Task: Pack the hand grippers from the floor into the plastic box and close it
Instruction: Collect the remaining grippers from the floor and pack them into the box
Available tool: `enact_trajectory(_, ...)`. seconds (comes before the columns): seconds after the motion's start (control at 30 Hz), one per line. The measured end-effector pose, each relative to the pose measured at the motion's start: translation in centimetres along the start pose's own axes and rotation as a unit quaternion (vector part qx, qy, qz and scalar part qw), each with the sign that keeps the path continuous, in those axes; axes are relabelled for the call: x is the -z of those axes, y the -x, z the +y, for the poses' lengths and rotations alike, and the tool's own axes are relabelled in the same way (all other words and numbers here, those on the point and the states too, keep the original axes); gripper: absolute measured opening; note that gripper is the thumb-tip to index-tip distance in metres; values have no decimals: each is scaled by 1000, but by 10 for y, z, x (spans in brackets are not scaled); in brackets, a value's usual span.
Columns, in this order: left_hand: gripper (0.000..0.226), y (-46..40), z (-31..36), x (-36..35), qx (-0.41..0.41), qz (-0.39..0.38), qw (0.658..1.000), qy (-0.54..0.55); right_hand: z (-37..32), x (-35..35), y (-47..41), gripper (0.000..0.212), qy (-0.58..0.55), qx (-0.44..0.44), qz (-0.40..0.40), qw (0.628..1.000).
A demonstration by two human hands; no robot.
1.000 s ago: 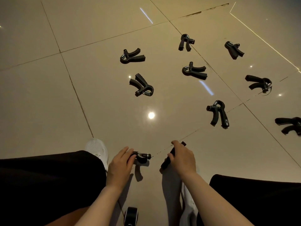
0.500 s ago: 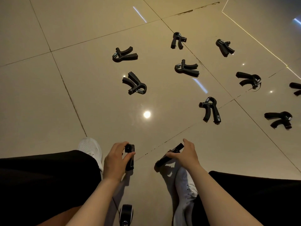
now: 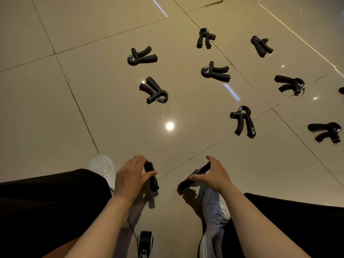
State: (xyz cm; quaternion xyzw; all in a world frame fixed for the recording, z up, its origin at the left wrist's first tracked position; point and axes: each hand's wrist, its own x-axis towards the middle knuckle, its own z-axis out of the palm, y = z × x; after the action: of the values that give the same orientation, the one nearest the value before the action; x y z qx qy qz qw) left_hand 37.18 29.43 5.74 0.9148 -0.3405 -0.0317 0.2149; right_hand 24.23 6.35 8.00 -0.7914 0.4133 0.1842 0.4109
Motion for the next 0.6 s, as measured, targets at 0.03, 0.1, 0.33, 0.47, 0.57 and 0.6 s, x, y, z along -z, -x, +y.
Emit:
enact_trajectory(0.03, 40, 1, -2, 0, -24, 6, 999, -28, -3, 0, 3, 109, 17, 14, 8, 1000)
enact_trajectory(0.1, 41, 3, -2, 3, -51, 25, 997, -60, -11, 2, 10, 108, 30, 40, 21, 999)
enact_trajectory(0.33, 40, 11, 51, 39, -66, 98, 993, 6, -35, 25, 62, 101, -24, 122, 85, 989)
enact_trajectory(0.47, 38, 36, 97, 70, -58, 153, 983, 88, -36, 44, 117, 95, -36, 200, 161, 966)
enact_trajectory(0.57, 38, 58, 142, 93, -68, 194, 966, 153, -17, 64, 175, 92, -78, 241, 215, 943)
enact_trajectory(0.6, 38, 66, 159, 99, -83, 209, 961, 160, -8, 73, 196, 88, -88, 252, 233, 935)
